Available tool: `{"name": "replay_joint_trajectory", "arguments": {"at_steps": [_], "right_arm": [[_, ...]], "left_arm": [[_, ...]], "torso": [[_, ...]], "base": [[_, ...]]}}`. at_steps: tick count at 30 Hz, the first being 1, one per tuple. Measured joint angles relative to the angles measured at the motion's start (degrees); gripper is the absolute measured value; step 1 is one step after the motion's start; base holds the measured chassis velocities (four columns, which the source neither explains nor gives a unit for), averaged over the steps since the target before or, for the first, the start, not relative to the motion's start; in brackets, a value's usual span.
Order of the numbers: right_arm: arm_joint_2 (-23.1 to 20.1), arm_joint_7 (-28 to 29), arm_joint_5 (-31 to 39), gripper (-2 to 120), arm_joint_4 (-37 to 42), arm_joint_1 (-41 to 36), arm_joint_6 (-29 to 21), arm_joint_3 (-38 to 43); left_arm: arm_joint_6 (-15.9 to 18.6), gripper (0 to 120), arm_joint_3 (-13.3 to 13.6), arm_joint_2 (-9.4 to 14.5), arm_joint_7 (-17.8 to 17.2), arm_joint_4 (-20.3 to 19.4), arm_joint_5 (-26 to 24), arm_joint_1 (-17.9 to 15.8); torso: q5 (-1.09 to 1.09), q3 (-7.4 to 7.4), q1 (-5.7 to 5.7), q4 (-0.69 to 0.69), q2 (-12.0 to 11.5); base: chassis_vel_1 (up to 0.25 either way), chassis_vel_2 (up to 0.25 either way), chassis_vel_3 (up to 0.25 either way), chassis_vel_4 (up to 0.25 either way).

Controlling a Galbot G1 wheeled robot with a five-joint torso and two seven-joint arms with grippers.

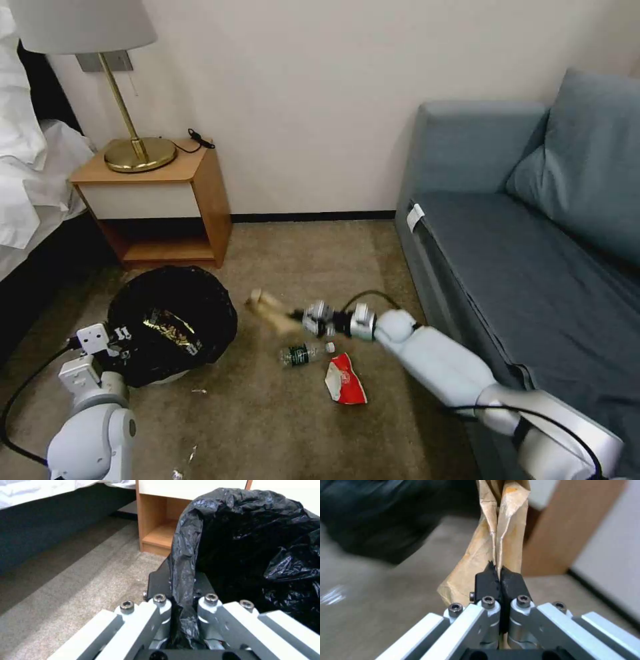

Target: Pick up the trash bin, then pick up the garbage on the floor and place it into the trash bin.

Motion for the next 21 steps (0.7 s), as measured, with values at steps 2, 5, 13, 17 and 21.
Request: {"name": "replay_joint_trajectory", "arguments": {"at_steps": [2,5,13,17,21], "right_arm": [[0.5,3.73,1.69,0,0.72,2.65,-0.41,0.26],[0.84,7.42,2.94,0,2.78,4.63,-1.01,-0.26],[1.7,16.31,5.08,0,10.37,7.82,-2.66,-5.89],[2.19,19.28,5.7,0,15.08,9.08,-4.17,-9.49],[2.98,20.97,6.75,0,18.32,10.47,-5.28,-12.87]], "left_arm": [[0.0,4,0.11,0.06,0.0,0.02,0.0,-0.17],[0.0,4,0.27,-0.08,0.01,0.07,0.0,-0.26],[-0.02,4,0.52,-0.33,0.02,0.07,0.16,-0.36],[-0.1,4,0.5,-0.33,0.01,0.1,0.21,-0.51],[-0.1,4,0.66,-0.45,0.0,0.06,0.25,-0.47]], "torso": [[0.0,0.0,0.0,0.0,0.0],[-0.02,0.0,0.0,0.01,0.0],[-0.01,0.0,0.0,0.01,0.0],[-0.01,0.0,0.0,0.01,0.0],[-0.01,-0.01,0.0,0.01,0.0]], "base": [[0.0,0.0,0.0,0.0],[0.0,0.0,0.0,0.0],[0.0,0.0,0.0,0.0],[0.0,0.0,0.0,0.0],[0.0,0.0,0.0,0.0]]}}
